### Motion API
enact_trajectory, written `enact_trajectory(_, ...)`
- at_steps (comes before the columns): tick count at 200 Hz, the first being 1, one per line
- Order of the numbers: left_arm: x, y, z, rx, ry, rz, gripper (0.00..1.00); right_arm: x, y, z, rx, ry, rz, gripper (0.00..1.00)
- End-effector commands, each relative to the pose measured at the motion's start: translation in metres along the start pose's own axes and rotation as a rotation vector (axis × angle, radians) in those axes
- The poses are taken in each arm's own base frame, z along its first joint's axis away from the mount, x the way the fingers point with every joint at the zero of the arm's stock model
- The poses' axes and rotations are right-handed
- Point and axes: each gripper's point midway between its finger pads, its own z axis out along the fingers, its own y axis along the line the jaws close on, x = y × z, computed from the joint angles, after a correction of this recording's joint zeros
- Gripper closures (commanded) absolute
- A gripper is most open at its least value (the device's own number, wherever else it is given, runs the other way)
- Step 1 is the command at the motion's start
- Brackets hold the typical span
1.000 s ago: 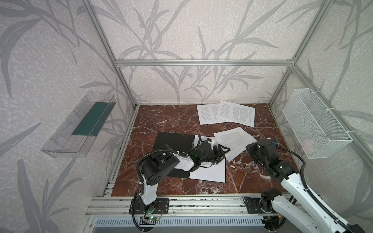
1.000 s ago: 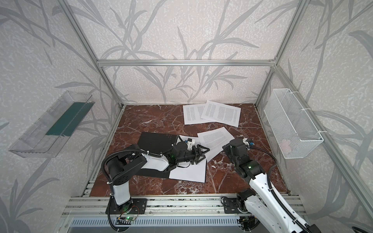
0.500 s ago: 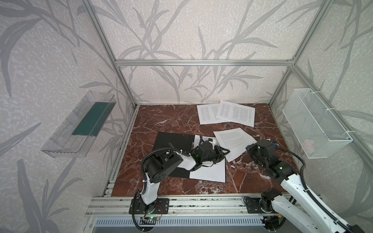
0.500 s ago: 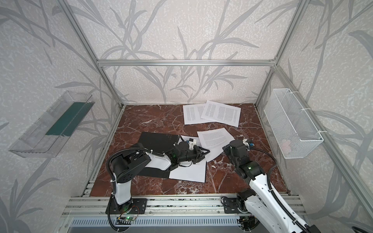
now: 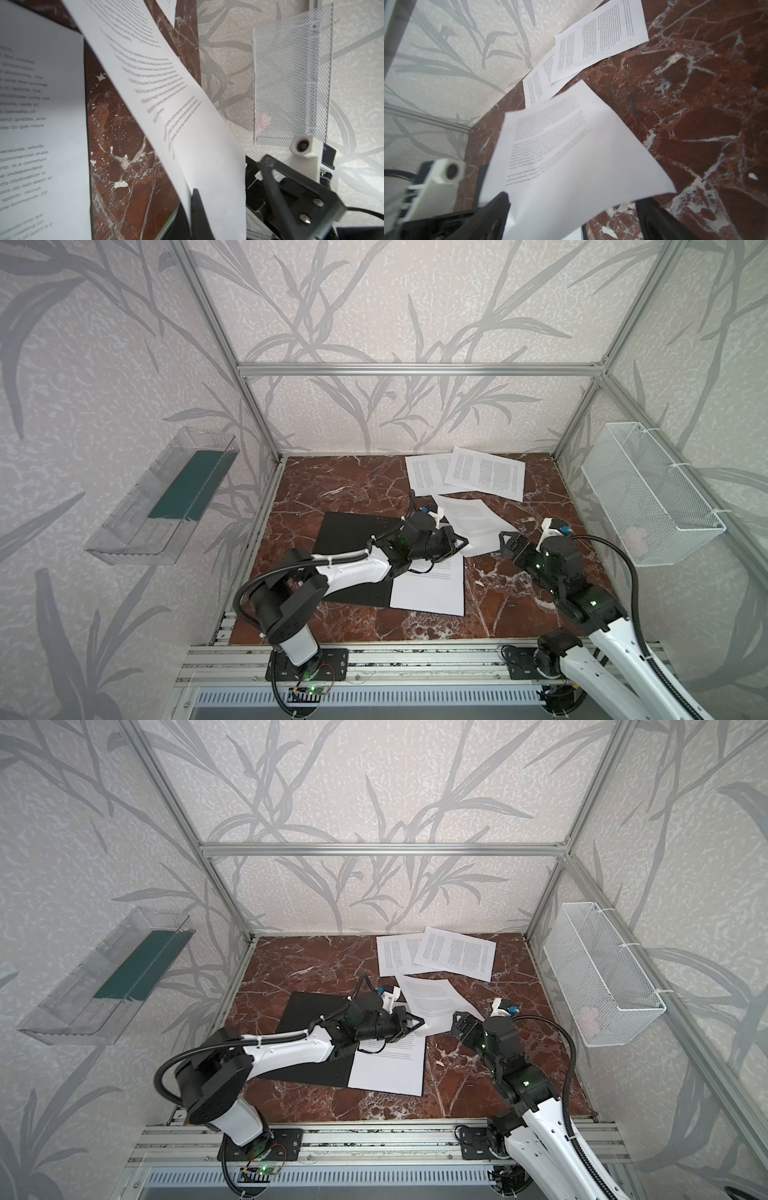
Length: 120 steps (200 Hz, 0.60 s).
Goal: Put the files into the folder
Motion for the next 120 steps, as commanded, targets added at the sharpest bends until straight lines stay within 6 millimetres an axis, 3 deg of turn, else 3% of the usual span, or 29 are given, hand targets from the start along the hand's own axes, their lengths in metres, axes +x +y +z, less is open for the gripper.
enact_trajectory(1, 0.003, 0.039, -0.034, -0.195, 0.027, 0.090, 1.00, -0.008, 0.017, -0.012, -0.055, 0.010, -0.140, 0.00)
enact_trajectory(20, -0.001, 0.058, -0.070, -0.274, 0.007, 0.106, 1.00, -0.010, 0.025, -0.013, -0.075, 0.021, -0.177, 0.01)
enact_trajectory(74, 0.005, 0.141, -0.171, -0.511, -0.103, 0.041, 1.00, 0.005, 0.060, 0.002, -0.211, 0.116, -0.234, 0.03)
enact_trajectory(92, 0.012, 0.167, -0.189, -0.555, -0.109, -0.009, 1.00, 0.016, 0.078, 0.010, -0.245, 0.148, -0.288, 0.03)
enact_trajectory(120, 0.022, 0.199, -0.203, -0.629, -0.097, -0.048, 1.00, 0.045, 0.107, 0.030, -0.295, 0.246, -0.374, 0.03)
